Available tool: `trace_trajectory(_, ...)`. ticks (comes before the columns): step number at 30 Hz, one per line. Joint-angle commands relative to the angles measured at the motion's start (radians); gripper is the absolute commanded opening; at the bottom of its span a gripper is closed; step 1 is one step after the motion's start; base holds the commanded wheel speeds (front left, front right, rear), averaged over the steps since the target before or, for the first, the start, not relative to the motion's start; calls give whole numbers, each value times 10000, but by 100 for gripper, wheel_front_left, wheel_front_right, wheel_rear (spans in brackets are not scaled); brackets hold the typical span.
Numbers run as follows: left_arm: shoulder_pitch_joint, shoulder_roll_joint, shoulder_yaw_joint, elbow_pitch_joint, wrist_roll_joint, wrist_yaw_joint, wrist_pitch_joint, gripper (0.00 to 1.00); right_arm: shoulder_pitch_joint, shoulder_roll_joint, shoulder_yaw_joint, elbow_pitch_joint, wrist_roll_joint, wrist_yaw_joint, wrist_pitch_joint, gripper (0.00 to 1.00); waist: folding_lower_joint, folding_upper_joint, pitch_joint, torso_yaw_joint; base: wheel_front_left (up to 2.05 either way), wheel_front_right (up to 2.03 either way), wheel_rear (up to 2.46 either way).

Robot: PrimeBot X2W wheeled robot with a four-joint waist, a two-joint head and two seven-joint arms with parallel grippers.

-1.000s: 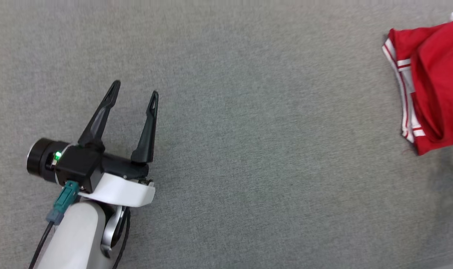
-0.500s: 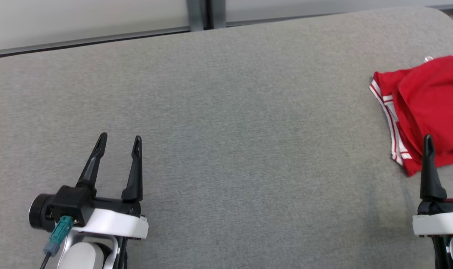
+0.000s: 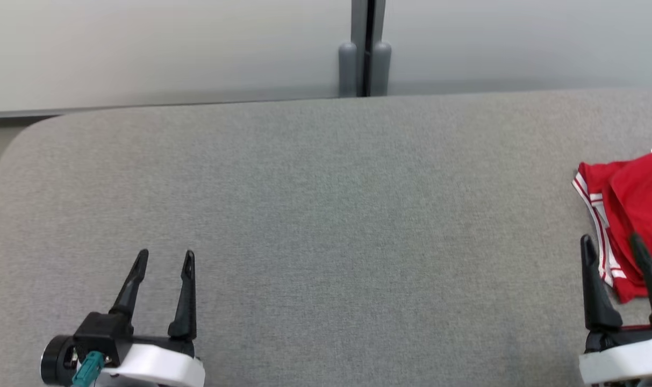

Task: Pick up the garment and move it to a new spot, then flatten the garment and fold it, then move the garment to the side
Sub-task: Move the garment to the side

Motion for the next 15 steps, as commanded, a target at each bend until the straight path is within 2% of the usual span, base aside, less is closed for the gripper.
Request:
trace_trajectory(1, 216, 83, 2, 45, -52, -21, 44, 100, 302, 26, 19, -129, -109, 0, 161, 100, 0, -1, -526, 319, 0, 0, 0)
trace_trajectory(15, 1175, 285, -91, 286, -186, 73, 230, 100, 1515, 20, 287, -547, -207, 0, 797, 100, 0, -1, -1578, 385, 0, 0, 0)
